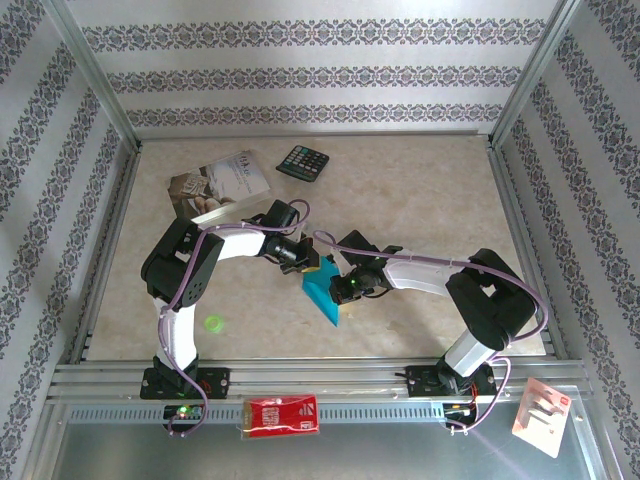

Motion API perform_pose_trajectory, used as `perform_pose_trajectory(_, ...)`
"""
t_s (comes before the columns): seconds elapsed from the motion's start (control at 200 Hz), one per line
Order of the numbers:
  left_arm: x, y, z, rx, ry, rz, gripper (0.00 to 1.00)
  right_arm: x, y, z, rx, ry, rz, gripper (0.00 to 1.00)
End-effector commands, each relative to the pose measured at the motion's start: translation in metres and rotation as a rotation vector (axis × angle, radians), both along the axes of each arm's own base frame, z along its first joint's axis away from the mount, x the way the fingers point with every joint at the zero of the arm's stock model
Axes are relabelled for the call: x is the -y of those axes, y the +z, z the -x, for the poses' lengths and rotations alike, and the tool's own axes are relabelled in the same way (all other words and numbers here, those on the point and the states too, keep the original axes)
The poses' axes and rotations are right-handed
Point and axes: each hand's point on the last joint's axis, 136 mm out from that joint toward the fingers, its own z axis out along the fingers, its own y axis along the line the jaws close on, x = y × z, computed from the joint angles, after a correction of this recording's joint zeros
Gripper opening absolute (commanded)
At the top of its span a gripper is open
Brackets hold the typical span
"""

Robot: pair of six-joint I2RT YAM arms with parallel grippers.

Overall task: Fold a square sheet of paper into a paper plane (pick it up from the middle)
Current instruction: Third fold the triangle at the center of the table.

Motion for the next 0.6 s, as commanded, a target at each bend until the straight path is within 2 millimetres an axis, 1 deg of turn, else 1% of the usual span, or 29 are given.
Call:
perform_pose_trajectory(0.0, -0.014, -0.028, 0.019, -0.088, -0.002, -0.076, 0.01, -0.007, 0.007, -0.001, -0.016, -0.008, -0.028, 0.01)
perform_pose_trajectory(0.18, -0.014, -0.028, 0.019, -0.090, -0.001, -0.077, 0.01, -0.008, 0.004, -0.003, -0.021, -0.009, -0.022, 0.01)
perform_pose_trajectory(0.36, -0.014, -0.028, 0.019, -0.090, 0.000, -0.075, 0.01, 0.000, -0.004, -0.002, -0.021, -0.015, 0.012, 0.01)
perform_pose_trajectory(0.6, -0.014, -0.028, 0.019, -0.089, -0.004, -0.077, 0.01, 0.000, -0.002, -0.006, -0.013, -0.020, 0.013, 0.00)
